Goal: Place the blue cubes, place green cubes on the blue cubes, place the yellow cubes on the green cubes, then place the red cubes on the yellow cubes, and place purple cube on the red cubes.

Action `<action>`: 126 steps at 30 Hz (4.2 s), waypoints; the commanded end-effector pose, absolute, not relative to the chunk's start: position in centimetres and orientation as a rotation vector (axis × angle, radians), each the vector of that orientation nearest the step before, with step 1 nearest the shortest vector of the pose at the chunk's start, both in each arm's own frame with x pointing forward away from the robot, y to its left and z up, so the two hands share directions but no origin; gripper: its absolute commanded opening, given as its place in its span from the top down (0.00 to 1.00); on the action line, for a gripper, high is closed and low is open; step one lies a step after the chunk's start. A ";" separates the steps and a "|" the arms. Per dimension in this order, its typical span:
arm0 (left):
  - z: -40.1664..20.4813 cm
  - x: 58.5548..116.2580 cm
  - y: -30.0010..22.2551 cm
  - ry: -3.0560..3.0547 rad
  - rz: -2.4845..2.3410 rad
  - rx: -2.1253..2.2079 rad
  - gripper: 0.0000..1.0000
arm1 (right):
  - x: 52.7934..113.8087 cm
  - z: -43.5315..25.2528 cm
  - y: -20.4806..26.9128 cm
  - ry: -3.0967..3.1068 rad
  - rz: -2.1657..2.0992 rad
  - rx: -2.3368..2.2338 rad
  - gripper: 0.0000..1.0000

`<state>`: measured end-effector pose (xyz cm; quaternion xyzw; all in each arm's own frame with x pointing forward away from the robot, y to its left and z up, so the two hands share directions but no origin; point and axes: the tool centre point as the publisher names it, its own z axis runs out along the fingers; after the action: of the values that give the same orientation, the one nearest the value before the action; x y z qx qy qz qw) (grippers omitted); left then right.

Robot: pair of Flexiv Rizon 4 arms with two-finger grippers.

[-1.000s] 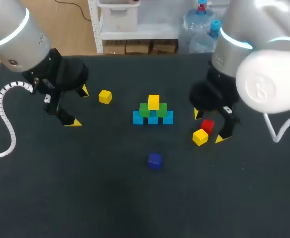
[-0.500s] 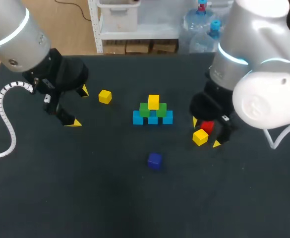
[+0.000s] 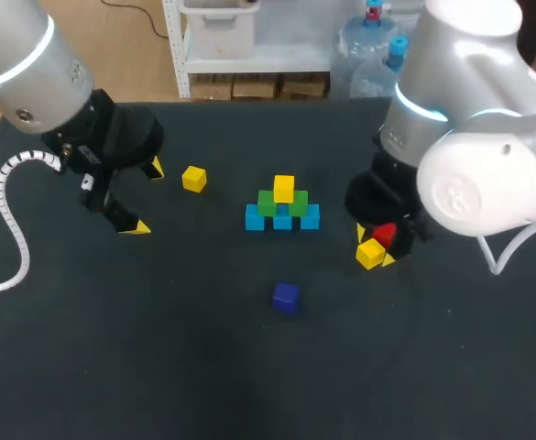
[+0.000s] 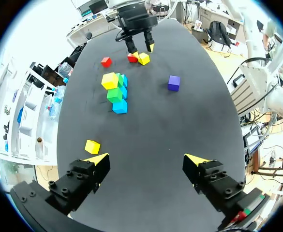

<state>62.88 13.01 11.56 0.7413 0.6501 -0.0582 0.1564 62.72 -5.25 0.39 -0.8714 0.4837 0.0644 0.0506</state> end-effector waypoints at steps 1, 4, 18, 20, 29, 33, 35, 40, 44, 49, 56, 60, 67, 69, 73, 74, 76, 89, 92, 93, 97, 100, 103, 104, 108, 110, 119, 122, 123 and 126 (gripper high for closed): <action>11.5 62.9 13.1 1.857 -0.169 2.123 0.00 | 62.9 0.1 -5.2 1.473 0.204 -2.656 0.49; 11.5 62.9 13.1 1.857 -0.169 2.123 0.00 | 62.9 0.1 -5.3 1.475 0.203 -2.659 0.50; 11.5 62.9 13.1 1.857 -0.169 2.123 0.00 | 62.8 -0.2 -5.4 1.486 0.200 -2.653 0.90; 11.5 62.9 13.1 1.857 -0.169 2.123 0.00 | 62.7 -0.4 -5.3 1.492 0.204 -2.648 1.00; 11.5 62.9 13.1 1.857 -0.169 2.123 0.00 | 62.4 0.6 -5.6 1.598 0.233 -2.612 1.00; 11.5 62.9 13.1 1.857 -0.169 2.123 0.00 | 63.1 2.3 -5.5 1.714 0.238 -2.540 1.00; 11.5 62.9 13.1 1.857 -0.169 2.123 0.00 | 63.7 3.1 -5.3 1.766 0.236 -2.500 1.00; 11.5 62.9 13.1 1.857 -0.169 2.123 0.00 | 66.0 5.2 -4.6 1.914 0.207 -2.384 1.00; 11.5 62.9 13.1 1.857 -0.169 2.123 0.00 | 67.9 6.2 -4.0 1.996 0.153 -2.295 1.00; 11.5 62.9 13.1 1.857 -0.169 2.123 0.00 | 69.8 6.9 -3.5 2.075 0.114 -2.192 1.00; 11.5 62.9 13.1 1.857 -0.169 2.123 0.00 | 71.3 7.4 -1.4 2.097 0.111 -2.113 1.00; 11.5 62.9 13.1 1.857 -0.169 2.123 0.00 | 71.7 7.6 0.5 2.065 0.119 -2.118 1.00; 11.5 62.9 13.1 1.857 -0.169 2.123 0.00 | 72.0 7.4 2.5 2.049 0.122 -2.129 1.00; 11.5 62.9 13.1 1.857 -0.169 2.123 0.00 | 72.0 7.3 2.7 2.057 0.123 -2.124 1.00; 11.5 62.9 13.1 1.857 -0.169 2.123 0.00 | 72.1 7.4 2.9 2.103 0.121 -2.079 1.00; 11.5 62.9 13.1 1.857 -0.169 2.123 0.00 | 72.0 7.4 2.9 2.107 0.119 -2.075 1.00; 11.5 62.9 13.1 1.857 -0.169 2.123 0.00 | 71.8 7.4 3.1 2.117 0.119 -2.068 1.00; 11.5 62.9 13.1 1.857 -0.169 2.123 0.00 | 71.3 7.0 3.7 2.139 0.134 -2.052 1.00; 11.5 62.9 13.1 1.857 -0.169 2.123 0.00 | 71.3 6.9 3.8 2.139 0.135 -2.053 1.00; 11.5 62.9 13.1 1.857 -0.169 2.123 0.00 | 71.2 6.9 3.8 2.139 0.136 -2.054 1.00; 11.5 62.9 13.1 1.857 -0.169 2.123 0.00 | 71.2 6.8 4.0 2.139 0.140 -2.057 1.00; 11.5 62.9 13.1 1.857 -0.169 2.123 0.00 | 71.2 6.8 4.2 2.137 0.142 -2.060 1.00; 11.5 62.9 13.1 1.857 -0.169 2.123 0.00 | 71.2 6.8 4.3 2.133 0.143 -2.065 1.00; 11.5 62.9 13.1 1.857 -0.169 2.123 0.00 | 71.2 6.8 4.4 2.132 0.143 -2.066 1.00; 11.5 62.9 13.1 1.857 -0.169 2.123 0.00 | 71.3 6.8 4.4 2.130 0.142 -2.069 1.00; 11.5 62.9 13.1 1.857 -0.169 2.123 0.00 | 71.3 6.8 4.4 2.130 0.142 -2.071 1.00; 11.5 62.9 13.1 1.857 -0.169 2.123 0.00 | 71.4 6.7 4.7 2.128 0.143 -2.077 1.00; 11.5 62.9 13.1 1.857 -0.169 2.123 0.00 | 71.4 6.6 4.8 2.126 0.145 -2.079 1.00; 11.5 62.9 13.1 1.857 -0.169 2.123 0.00 | 71.4 6.6 4.9 2.125 0.145 -2.080 1.00; 11.5 62.9 13.1 1.857 -0.169 2.123 0.00 | 71.3 6.6 4.9 2.123 0.148 -2.083 1.00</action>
<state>62.88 13.01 11.56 0.7413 0.6501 -0.0582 0.1564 71.19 4.84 6.62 -0.6966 0.7110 0.0477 0.0828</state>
